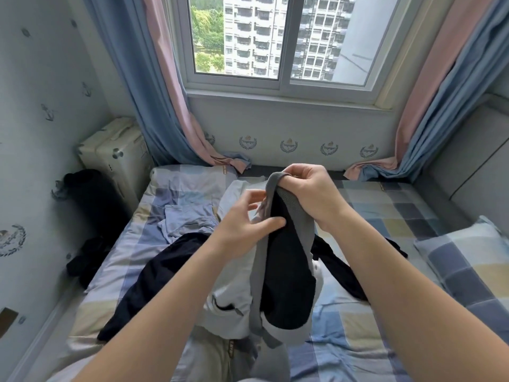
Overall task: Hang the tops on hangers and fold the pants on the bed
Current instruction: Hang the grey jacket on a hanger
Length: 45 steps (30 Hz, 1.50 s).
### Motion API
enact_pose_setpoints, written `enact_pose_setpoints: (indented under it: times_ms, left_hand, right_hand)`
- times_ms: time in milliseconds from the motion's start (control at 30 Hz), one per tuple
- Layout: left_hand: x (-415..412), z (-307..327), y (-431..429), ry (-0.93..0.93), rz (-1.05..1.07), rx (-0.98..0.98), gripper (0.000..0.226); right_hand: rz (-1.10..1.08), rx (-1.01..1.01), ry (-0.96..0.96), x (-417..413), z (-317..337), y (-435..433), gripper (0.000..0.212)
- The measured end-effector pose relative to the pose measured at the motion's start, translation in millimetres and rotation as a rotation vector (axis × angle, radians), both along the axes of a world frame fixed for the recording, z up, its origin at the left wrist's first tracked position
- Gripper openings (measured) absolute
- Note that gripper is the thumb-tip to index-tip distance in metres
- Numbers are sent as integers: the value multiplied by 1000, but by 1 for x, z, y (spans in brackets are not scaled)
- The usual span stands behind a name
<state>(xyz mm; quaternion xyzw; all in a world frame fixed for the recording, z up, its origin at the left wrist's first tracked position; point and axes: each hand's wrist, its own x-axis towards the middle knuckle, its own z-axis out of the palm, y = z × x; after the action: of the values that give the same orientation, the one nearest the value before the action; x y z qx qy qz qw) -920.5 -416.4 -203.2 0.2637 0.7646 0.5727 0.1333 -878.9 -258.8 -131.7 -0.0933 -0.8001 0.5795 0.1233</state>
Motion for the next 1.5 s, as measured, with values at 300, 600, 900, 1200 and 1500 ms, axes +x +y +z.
enact_pose_setpoints:
  times_ms: [300, 600, 900, 1200, 1500]
  left_hand:
    - [-5, 4, -10, -40, 198, 166, 31]
    - [3, 26, -17, -76, 221, 231, 33]
    - [-29, -1, -32, -147, 407, 180, 21]
    - [-1, -41, -6, -283, -76, -144, 32]
    - [15, -65, 11, -139, -70, -200, 19]
  right_hand:
    - [271, 170, -170, 11, 0, 8, 20]
    - [215, 450, -531, 19, -118, 8, 20]
    - [-8, 120, -554, 31, -151, 51, 39]
    - [-179, -290, -369, 12, -63, 37, 29]
    - [-113, -429, -223, 5, -37, 20, 26]
